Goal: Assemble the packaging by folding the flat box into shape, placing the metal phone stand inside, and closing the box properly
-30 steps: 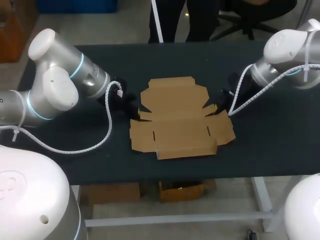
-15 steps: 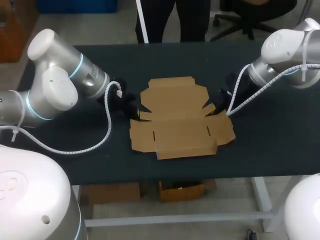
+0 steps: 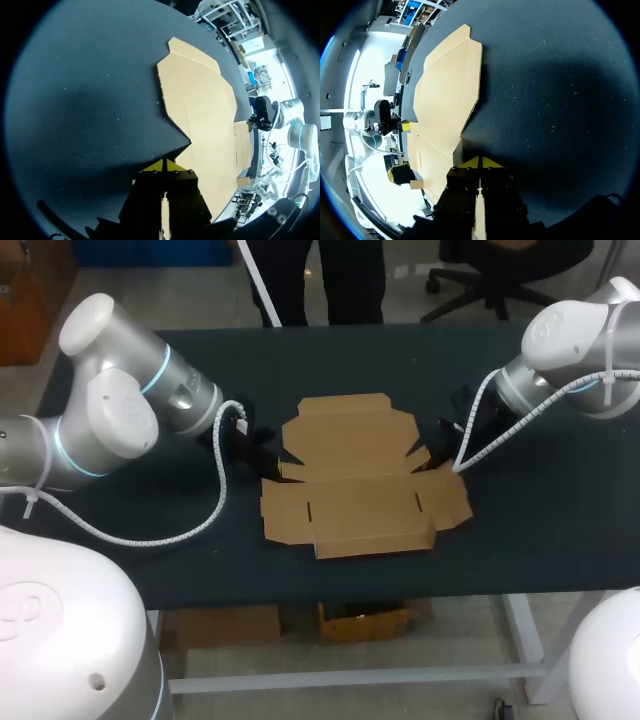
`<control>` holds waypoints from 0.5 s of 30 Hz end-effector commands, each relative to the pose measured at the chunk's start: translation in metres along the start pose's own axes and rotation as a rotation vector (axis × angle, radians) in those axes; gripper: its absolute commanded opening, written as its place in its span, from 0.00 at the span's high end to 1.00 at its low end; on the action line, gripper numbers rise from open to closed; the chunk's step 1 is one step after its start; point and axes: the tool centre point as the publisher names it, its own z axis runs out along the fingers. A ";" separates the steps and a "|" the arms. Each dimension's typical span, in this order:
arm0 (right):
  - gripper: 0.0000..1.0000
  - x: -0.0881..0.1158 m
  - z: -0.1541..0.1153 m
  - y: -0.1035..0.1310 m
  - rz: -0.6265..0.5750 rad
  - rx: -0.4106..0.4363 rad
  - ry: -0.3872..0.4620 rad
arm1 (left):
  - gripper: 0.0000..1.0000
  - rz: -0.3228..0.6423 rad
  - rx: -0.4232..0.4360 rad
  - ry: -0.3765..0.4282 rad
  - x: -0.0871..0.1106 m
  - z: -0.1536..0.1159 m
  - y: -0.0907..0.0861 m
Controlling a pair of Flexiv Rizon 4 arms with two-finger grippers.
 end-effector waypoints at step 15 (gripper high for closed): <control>1.00 0.001 0.002 -0.003 0.002 -0.005 0.001 | 1.00 0.041 0.012 0.045 0.023 -0.003 -0.008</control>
